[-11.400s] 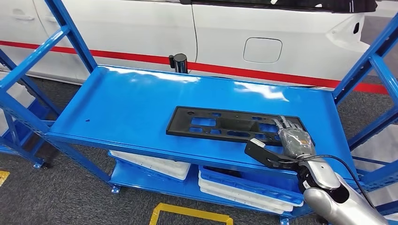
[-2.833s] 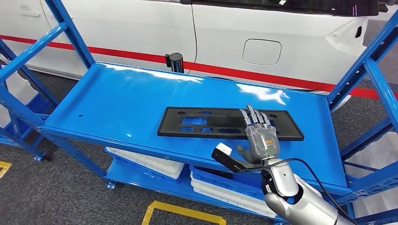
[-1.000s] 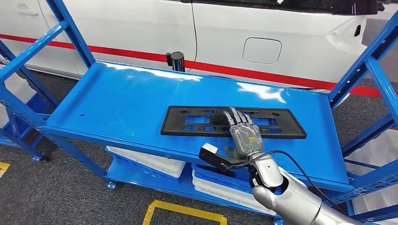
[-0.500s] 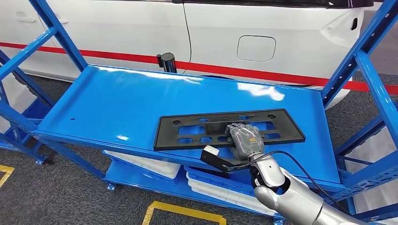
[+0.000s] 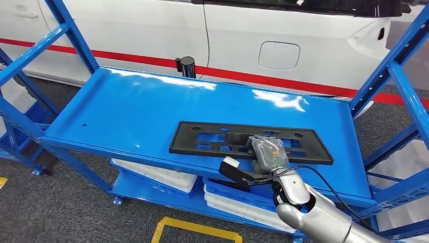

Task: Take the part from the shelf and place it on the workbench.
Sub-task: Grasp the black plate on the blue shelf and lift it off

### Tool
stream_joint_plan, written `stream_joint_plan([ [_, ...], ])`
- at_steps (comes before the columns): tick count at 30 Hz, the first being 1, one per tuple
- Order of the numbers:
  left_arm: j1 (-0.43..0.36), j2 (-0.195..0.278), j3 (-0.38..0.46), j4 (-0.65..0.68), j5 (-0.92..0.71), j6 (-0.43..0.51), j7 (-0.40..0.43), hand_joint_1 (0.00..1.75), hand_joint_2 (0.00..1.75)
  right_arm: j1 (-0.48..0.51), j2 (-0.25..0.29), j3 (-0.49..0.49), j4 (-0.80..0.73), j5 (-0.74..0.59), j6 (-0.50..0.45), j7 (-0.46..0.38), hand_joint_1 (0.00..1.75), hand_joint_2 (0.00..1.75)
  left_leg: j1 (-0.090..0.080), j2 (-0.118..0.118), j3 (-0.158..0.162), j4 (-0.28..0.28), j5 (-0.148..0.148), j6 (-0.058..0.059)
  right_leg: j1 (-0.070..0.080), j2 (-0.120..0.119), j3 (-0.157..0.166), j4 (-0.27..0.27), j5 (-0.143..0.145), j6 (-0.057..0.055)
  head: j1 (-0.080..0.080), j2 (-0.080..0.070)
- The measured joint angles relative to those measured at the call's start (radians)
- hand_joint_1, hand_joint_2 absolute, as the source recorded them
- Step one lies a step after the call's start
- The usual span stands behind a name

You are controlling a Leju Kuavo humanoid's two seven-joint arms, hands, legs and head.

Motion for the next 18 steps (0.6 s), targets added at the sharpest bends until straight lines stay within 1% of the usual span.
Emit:
stream_joint_plan([
  [1, 0.000, 0.000, 0.000, 0.000, 0.002, 0.004, 0.003, 0.00, 1.75, 0.004, -0.002, 0.000, -0.004, 0.004, -0.004, 0.004, 1.75, 1.75, 0.000, 0.000, 0.000, 0.000, 0.000, 0.002, -0.001, 0.000, -0.034, 0.074, -0.034, 0.001, 0.002, 0.000],
  [2, 0.001, 0.000, 0.000, 0.000, 0.003, 0.009, 0.007, 0.00, 1.75, 0.008, -0.004, 0.000, -0.008, 0.010, -0.011, 0.009, 1.75, 1.75, 0.000, 0.000, -0.001, 0.000, 0.000, 0.003, -0.001, 0.000, -0.061, 0.133, -0.055, 0.003, 0.002, 0.000],
  [3, 0.002, 0.000, 0.000, 0.000, 0.004, 0.015, 0.010, 0.00, 1.75, 0.012, -0.006, 0.000, -0.013, 0.019, -0.019, 0.017, 1.75, 1.75, 0.000, 0.000, -0.001, 0.001, 0.000, 0.003, -0.001, 0.000, -0.074, 0.161, -0.058, 0.004, 0.002, 0.000],
  [4, 0.002, 0.000, 0.000, 0.000, 0.006, 0.020, 0.014, 0.00, 1.75, 0.014, -0.009, -0.002, -0.020, 0.031, -0.030, 0.026, 1.75, 1.75, 0.000, 0.000, 0.000, 0.001, 0.000, 0.003, -0.001, 0.000, -0.069, 0.150, -0.042, 0.004, 0.003, 0.000],
  [5, 0.003, 0.000, 0.000, 0.000, 0.010, 0.023, 0.016, 0.00, 1.75, 0.015, -0.012, -0.006, -0.029, 0.045, -0.042, 0.035, 1.75, 1.75, 0.000, 0.000, 0.001, 0.002, -0.001, 0.002, -0.002, 0.000, -0.044, 0.098, -0.010, 0.003, 0.003, 0.000],
  [6, 0.002, 0.000, 0.000, 0.000, 0.014, 0.025, 0.019, 0.00, 1.75, 0.014, -0.016, -0.011, -0.040, 0.062, -0.054, 0.045, 1.75, 1.75, 0.000, -0.001, 0.002, 0.002, -0.002, 0.000, -0.002, -0.001, -0.007, 0.025, 0.026, 0.002, 0.003, 0.000],
  [7, 0.001, 0.000, 0.000, 0.000, 0.018, 0.027, 0.022, 0.00, 1.75, 0.013, -0.019, -0.019, -0.052, 0.082, -0.067, 0.056, 1.75, 1.75, -0.003, -0.001, 0.003, 0.005, -0.004, -0.003, -0.002, -0.001, 0.028, -0.049, 0.054, 0.001, 0.003, 0.000],
  [8, 0.001, 0.000, 0.000, 0.000, 0.021, 0.030, 0.026, 0.00, 1.75, 0.012, -0.023, -0.027, -0.066, 0.104, -0.078, 0.066, 1.75, 1.75, -0.005, -0.001, 0.002, 0.006, -0.006, -0.007, -0.002, -0.002, 0.054, -0.102, 0.071, -0.001, 0.003, 0.000],
  [9, 0.001, 0.000, 0.000, 0.000, 0.023, 0.033, 0.029, 0.00, 1.75, 0.012, -0.026, -0.037, -0.080, 0.124, -0.087, 0.075, 1.75, 1.75, -0.007, 0.000, 0.001, 0.008, -0.007, -0.012, -0.001, -0.002, 0.065, -0.129, 0.076, -0.004, 0.002, 0.000],
  [10, 0.001, 0.000, 0.000, 0.000, 0.024, 0.035, 0.031, 0.00, 1.75, 0.011, -0.028, -0.046, -0.094, 0.138, -0.092, 0.082, 1.75, 1.75, -0.008, 0.000, -0.001, 0.008, -0.007, -0.016, 0.001, -0.001, 0.067, -0.137, 0.074, -0.008, 0.002, 0.000],
  [12, 0.001, 0.002, 0.000, 0.000, 0.023, 0.037, 0.032, 0.00, 1.75, 0.011, -0.033, -0.063, -0.119, 0.149, -0.094, 0.088, 1.75, 1.75, -0.006, 0.000, -0.004, 0.011, -0.011, -0.026, -0.001, 0.000, 0.065, -0.138, 0.077, -0.018, 0.002, 0.000],
  [13, 0.001, 0.002, 0.000, 0.000, 0.024, 0.037, 0.032, 0.00, 1.75, 0.011, -0.035, -0.070, -0.130, 0.153, -0.095, 0.090, 1.75, 1.75, -0.005, 0.000, -0.012, 0.029, -0.024, -0.032, -0.003, -0.001, 0.065, -0.140, 0.079, -0.023, 0.001, 0.000],
  [14, 0.001, 0.003, 0.000, 0.000, 0.025, 0.038, 0.032, 0.00, 1.75, 0.012, -0.035, -0.076, -0.140, 0.162, -0.100, 0.093, 1.75, 1.75, -0.001, 0.000, -0.030, 0.070, -0.048, -0.040, -0.006, -0.001, 0.065, -0.141, 0.080, -0.028, -0.001, 0.000],
  [15, 0.001, 0.004, 0.000, 0.000, 0.028, 0.041, 0.034, 0.00, 1.75, 0.012, -0.036, -0.082, -0.149, 0.178, -0.109, 0.098, 1.75, 1.75, 0.002, 0.000, -0.058, 0.130, -0.080, -0.047, -0.007, -0.001, 0.064, -0.141, 0.080, -0.031, -0.002, 0.000],
  [16, 0.001, 0.004, 0.000, 0.000, 0.034, 0.045, 0.037, 0.00, 1.75, 0.014, -0.038, -0.089, -0.159, 0.202, -0.121, 0.105, 1.75, 1.75, 0.006, 0.000, -0.092, 0.204, -0.112, -0.054, -0.007, -0.002, 0.064, -0.141, 0.080, -0.034, -0.004, 0.000],
  [17, 0.002, 0.004, 0.000, 0.000, 0.041, 0.050, 0.042, 0.00, 1.75, 0.015, -0.039, -0.097, -0.172, 0.231, -0.135, 0.114, 1.75, 1.75, 0.010, 0.000, -0.123, 0.270, -0.135, -0.059, -0.007, -0.002, 0.063, -0.140, 0.080, -0.035, -0.005, 0.000],
  [18, 0.003, 0.004, 0.000, 0.000, 0.048, 0.056, 0.048, 0.00, 1.75, 0.017, -0.041, -0.107, -0.187, 0.261, -0.146, 0.123, 1.75, 1.75, 0.012, 0.000, -0.141, 0.305, -0.140, -0.061, -0.006, -0.002, 0.063, -0.140, 0.080, -0.036, -0.006, 0.000],
])
